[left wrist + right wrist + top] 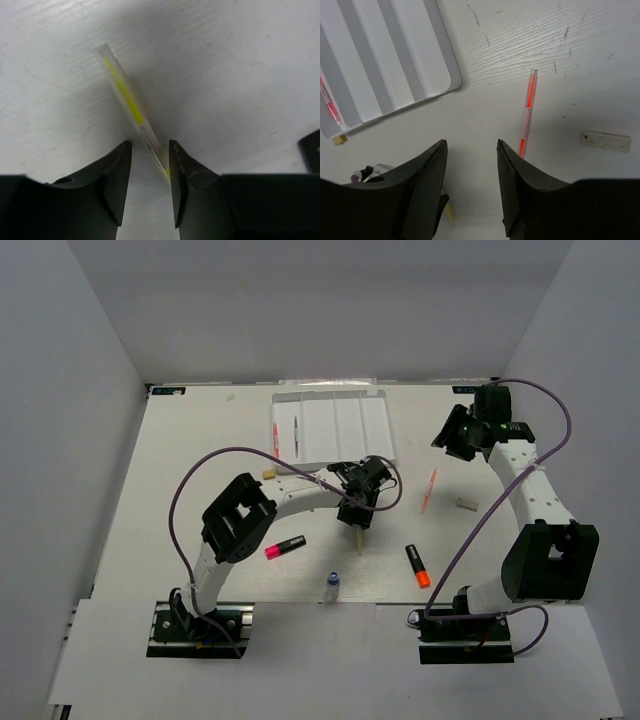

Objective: Sort the stationery into containers
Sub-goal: Pick up the pen from the center of the board, then place the pen in the storage box.

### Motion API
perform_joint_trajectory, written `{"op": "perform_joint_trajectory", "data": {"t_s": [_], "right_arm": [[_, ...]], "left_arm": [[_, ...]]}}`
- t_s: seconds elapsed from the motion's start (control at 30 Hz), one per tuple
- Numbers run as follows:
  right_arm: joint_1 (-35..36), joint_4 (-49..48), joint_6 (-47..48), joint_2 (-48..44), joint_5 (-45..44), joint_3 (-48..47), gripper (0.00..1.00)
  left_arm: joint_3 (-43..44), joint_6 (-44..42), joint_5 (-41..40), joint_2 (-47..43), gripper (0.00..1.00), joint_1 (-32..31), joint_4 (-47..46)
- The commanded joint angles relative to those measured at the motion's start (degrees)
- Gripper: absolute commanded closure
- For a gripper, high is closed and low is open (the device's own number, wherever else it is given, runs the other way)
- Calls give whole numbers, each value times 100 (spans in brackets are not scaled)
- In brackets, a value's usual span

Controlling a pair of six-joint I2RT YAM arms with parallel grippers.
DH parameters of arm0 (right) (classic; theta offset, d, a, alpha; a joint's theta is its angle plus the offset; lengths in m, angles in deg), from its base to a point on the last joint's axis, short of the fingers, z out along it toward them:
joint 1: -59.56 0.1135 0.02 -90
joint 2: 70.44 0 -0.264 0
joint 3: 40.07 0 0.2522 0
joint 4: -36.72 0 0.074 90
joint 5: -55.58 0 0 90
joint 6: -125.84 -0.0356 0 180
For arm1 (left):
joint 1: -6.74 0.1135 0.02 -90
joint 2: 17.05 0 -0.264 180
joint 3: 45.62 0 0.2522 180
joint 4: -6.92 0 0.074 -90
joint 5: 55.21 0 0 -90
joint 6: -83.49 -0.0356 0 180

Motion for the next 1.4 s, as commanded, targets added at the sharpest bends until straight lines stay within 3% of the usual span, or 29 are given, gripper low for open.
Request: {"op": "perform_joint_trajectory", "data": {"t_s": [0.0,0.17,0.43,0.67,0.77,0.9,0.97,1.13,1.27,1.37], "right_arm": [[-46,-56,-4,-146,53,-4,50],[-64,-56,14,-102,88,-31,50],[-64,-197,-13,-76,185,276,53],[-73,-372,172,109,9,444,56],[-55,-425,216,223,27,496,58],[-46,-565,470,495,97,418,68],[-20,-583,576,741,1,348,69],[-11,-574,576,1084,-113,268,66],[-20,-610,690,1216,-158,251,58],[-20,-636,734,1304,-202,242,57]], "left_arm": [[266,105,-138,126,53,-39,88],[39,192,-261,249,63,-92,71],[-541,97,-516,-303,99,-22,-166],[-190,-704,99,-1331,100,31,-850],[-130,-871,-319,-1877,100,84,-1502],[1582,-906,-1279,-1203,100,531,-284],[1708,-967,-1525,-1183,100,996,-386],[2533,-1327,-1342,-429,100,2181,115],[3122,-1557,-1079,3,100,2858,194],[3412,-1513,-833,344,100,3255,124]]}}
